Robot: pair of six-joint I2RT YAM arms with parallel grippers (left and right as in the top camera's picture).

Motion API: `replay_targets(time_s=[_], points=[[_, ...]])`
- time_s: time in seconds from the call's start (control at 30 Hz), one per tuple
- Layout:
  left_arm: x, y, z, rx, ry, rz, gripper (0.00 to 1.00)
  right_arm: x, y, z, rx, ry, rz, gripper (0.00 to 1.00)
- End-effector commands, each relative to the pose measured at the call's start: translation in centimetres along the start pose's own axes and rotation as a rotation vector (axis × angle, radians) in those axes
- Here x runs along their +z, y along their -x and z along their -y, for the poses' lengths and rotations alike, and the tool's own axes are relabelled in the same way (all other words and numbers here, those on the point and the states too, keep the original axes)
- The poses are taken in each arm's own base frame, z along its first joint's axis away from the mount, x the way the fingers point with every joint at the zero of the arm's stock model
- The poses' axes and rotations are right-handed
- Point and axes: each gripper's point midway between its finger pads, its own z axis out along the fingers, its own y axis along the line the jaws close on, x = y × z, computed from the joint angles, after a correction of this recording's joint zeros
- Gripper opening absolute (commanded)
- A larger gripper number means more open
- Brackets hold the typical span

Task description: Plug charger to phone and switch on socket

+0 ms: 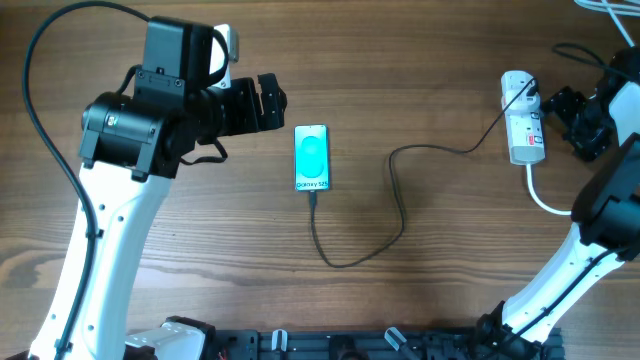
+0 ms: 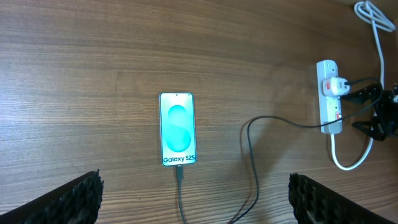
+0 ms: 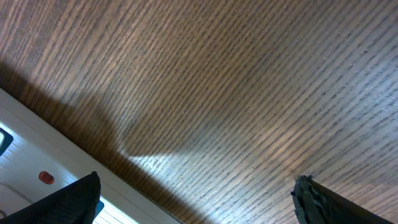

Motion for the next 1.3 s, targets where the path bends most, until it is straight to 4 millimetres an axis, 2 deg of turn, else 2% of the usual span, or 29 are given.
replay_targets(time_s=[0.0, 0.33, 0.7, 1.27], points=[[0.1, 0.0, -0.2, 0.001, 0.011, 0.0, 1.0, 0.6, -0.8, -0.9, -0.021, 0.049, -0.037, 1.0], [0.1, 0.0, -0.2, 0.001, 0.011, 0.0, 1.0, 0.6, -1.4, -1.4, -0.041, 0.069, -0.059, 1.0], [0.1, 0.0, -0.2, 0.001, 0.011, 0.0, 1.0, 0.6, -2.7, -3.1, -0.08, 0.094, -0.089, 1.0], [0.1, 0.0, -0.2, 0.001, 0.011, 0.0, 1.0, 1.3, -3.9, -2.4, -0.096, 0.071, -0.124, 1.0]])
